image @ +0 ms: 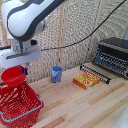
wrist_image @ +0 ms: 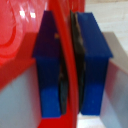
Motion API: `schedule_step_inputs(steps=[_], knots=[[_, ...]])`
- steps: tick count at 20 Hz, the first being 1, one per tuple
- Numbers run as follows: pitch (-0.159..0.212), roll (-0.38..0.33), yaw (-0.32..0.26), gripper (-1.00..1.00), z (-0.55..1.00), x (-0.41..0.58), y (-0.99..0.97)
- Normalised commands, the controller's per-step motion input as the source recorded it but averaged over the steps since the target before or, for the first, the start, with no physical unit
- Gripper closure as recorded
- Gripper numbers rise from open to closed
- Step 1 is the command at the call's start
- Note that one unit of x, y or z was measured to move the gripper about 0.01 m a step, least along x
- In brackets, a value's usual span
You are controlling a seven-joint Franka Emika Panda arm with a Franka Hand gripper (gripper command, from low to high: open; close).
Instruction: Please locate the crimson dish within your space. Move your hand towards it gently. Tenderly hold the bowl carefully using your fingers and raise it. With caution, shift it towards the basket. Kindly let loose of the dish to drop it in the basket.
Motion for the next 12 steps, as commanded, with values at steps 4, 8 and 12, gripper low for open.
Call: schedule_step_inputs(steps=[4, 8, 12], knots=[[-0.002, 0.000, 0.000, -1.00, 0.18, 0.139, -0.13], [0.000, 0.000, -0.006, -1.00, 0.70, 0.087, -0.28], [-0.025, 0.005, 0.042, -1.00, 0.75, 0.141, -0.32]])
